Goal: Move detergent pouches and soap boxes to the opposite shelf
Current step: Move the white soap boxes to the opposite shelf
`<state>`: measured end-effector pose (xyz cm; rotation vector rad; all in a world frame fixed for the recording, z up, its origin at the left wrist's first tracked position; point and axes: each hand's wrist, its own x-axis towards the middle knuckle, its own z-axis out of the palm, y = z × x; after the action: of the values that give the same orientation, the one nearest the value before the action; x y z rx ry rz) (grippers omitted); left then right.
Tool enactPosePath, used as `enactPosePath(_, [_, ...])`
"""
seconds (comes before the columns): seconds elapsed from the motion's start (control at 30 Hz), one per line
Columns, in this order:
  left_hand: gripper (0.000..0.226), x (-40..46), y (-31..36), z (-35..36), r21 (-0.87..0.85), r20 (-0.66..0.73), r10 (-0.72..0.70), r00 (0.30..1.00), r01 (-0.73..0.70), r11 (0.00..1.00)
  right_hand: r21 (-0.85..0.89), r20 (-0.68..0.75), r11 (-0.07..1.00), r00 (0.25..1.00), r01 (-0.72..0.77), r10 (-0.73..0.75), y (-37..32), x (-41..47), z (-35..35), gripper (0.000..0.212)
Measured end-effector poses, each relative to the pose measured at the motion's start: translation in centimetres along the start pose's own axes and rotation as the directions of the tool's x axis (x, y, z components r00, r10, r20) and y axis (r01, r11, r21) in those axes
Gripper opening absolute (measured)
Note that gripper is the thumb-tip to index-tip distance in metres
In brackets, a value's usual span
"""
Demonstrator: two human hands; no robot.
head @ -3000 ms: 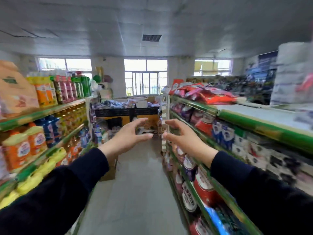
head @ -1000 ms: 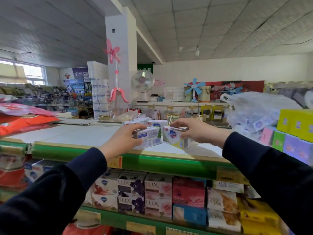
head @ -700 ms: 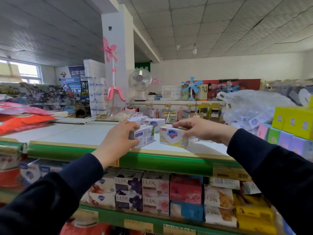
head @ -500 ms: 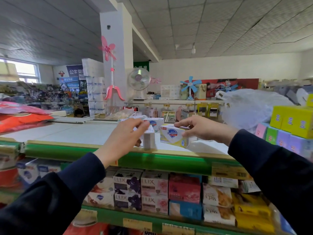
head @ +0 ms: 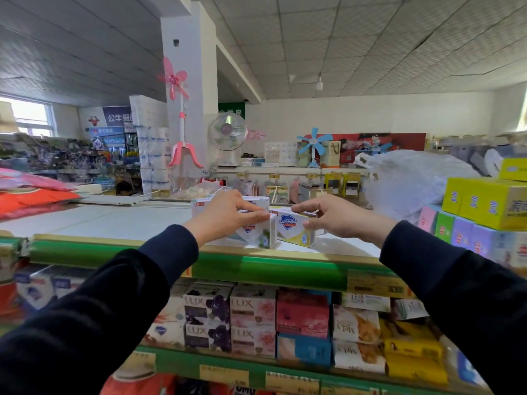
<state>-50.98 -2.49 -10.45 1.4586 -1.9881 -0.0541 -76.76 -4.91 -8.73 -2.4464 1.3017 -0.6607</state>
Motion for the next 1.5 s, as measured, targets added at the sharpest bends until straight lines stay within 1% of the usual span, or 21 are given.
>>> enactPosePath(0.1, [0.031, -0.2, -0.2, -0.9, -0.062, 0.046, -0.039, 0.998, 0.042, 0.997, 0.04, 0.005, 0.999, 1.0, 0.0, 0.0, 0.1, 0.0, 0.1, 0.045])
enactPosePath(0.13, [0.028, -0.4, -0.3, -1.1, -0.086, 0.066, -0.054, 0.996, 0.059, 0.995, 0.058, 0.006, 0.998, 1.0, 0.003, -0.003, 0.1, 0.0, 0.2, 0.044])
enactPosePath(0.2, [0.025, -0.8, -0.7, -1.6, -0.102, 0.046, -0.059, 0.997, 0.064, 0.993, 0.083, 0.0, 0.996, 1.0, 0.01, -0.01, 0.1, 0.1, 0.4, 0.044])
enactPosePath(0.23, [0.028, -1.0, -1.0, -1.7, -0.103, 0.021, -0.057, 0.998, 0.059, 0.993, 0.096, -0.002, 0.995, 1.0, 0.011, -0.011, 0.1, 0.0, 0.5, 0.045])
enactPosePath(0.3, [0.045, -1.4, -1.4, -1.9, -0.157, 0.011, -0.072, 0.997, 0.073, 0.985, 0.142, 0.009, 0.99, 1.0, 0.001, -0.002, 0.0, 0.0, 0.6, 0.05])
enactPosePath(0.37, [0.065, -1.8, -1.6, -2.2, -0.18, 0.075, -0.105, 0.992, 0.117, 0.977, 0.184, 0.034, 0.983, 0.999, -0.007, 0.001, 0.0, 0.0, 0.5, 0.057])
enactPosePath(0.4, [0.069, -2.0, -1.6, -2.2, -0.158, 0.117, -0.114, 0.987, 0.132, 0.979, 0.195, 0.043, 0.981, 0.999, -0.009, 0.0, -0.1, 0.0, 0.5, 0.06])
enactPosePath(0.43, [0.066, -2.2, -1.6, -2.2, -0.137, 0.154, -0.124, 0.98, 0.146, 0.98, 0.2, 0.048, 0.98, 0.999, -0.008, -0.002, -0.1, 0.0, 0.5, 0.061])
enactPosePath(0.47, [0.058, -2.3, -1.6, -2.1, -0.137, 0.18, -0.135, 0.974, 0.161, 0.977, 0.199, 0.047, 0.98, 0.999, -0.003, -0.006, -0.2, 0.1, 0.5, 0.061])
enactPosePath(0.53, [0.035, -2.4, -1.6, -1.9, -0.197, 0.189, -0.147, 0.971, 0.184, 0.963, 0.172, 0.017, 0.985, 1.0, 0.006, -0.009, -0.2, 0.2, 0.8, 0.057])
enactPosePath(0.57, [0.028, -2.6, -1.4, -1.8, -0.23, 0.173, -0.151, 0.973, 0.189, 0.955, 0.151, -0.009, 0.988, 1.0, 0.015, -0.014, -0.3, 0.3, 0.9, 0.054])
enactPosePath(0.63, [0.024, -2.8, -1.1, -1.9, -0.263, 0.118, -0.16, 0.98, 0.187, 0.947, 0.15, -0.064, 0.988, 0.998, 0.027, -0.018, -0.4, 0.5, 0.8, 0.046])
enactPosePath(0.77, [0.022, -3.7, -0.2, -3.4, -0.26, -0.004, -0.188, 0.982, 0.181, 0.948, 0.252, -0.125, 0.964, 0.991, 0.084, -0.054, -0.9, 1.0, 0.2, 0.038])
enactPosePath(0.87, [0.023, -4.8, 0.3, -5.0, -0.267, -0.058, -0.22, 0.974, 0.198, 0.943, 0.352, -0.126, 0.928, 0.989, 0.118, -0.078, -1.8, 1.7, 0.1, 0.036])
enactPosePath(0.97, [0.028, -7.2, 0.4, -6.9, -0.235, -0.123, -0.279, 0.952, 0.245, 0.941, 0.42, -0.081, 0.891, 0.985, 0.171, -0.151, -3.7, 2.6, 1.0, 0.036])
enactPosePath(1.07, [0.03, -11.0, 0.4, -9.0, -0.172, -0.218, -0.341, 0.914, 0.308, 0.936, 0.457, -0.033, 0.858, 0.968, 0.235, -0.248, -6.6, 3.6, 3.0, 0.036])
enactPosePath(1.2, [0.034, -18.0, 0.2, -12.1, -0.115, -0.332, -0.445, 0.832, 0.433, 0.894, 0.525, 0.04, 0.792, 0.92, 0.313, -0.39, -11.6, 4.4, 7.2, 0.034])
enactPosePath(1.3, [0.034, -24.7, 0.6, -14.6, -0.104, -0.399, -0.538, 0.743, 0.546, 0.831, 0.598, 0.067, 0.707, 0.855, 0.378, -0.514, -16.5, 3.9, 10.8, 0.032])
enactPosePath(1.37, [0.032, -30.1, 1.6, -16.4, -0.1, -0.46, -0.596, 0.659, 0.628, 0.772, 0.646, 0.116, 0.652, 0.793, 0.397, -0.598, -20.6, 2.3, 13.5, 0.031])
enactPosePath(1.4, [0.03, -31.8, 2.1, -16.9, -0.102, -0.473, -0.611, 0.634, 0.65, 0.753, 0.655, 0.13, 0.639, 0.772, 0.404, -0.622, -21.9, 1.6, 14.4, 0.031])
enactPosePath(1.5, [0.023, -39.3, 5.0, -18.7, -0.083, -0.565, -0.643, 0.516, 0.741, 0.667, 0.692, 0.168, 0.567, 0.664, 0.447, -0.729, -27.4, -1.7, 17.5, 0.034])
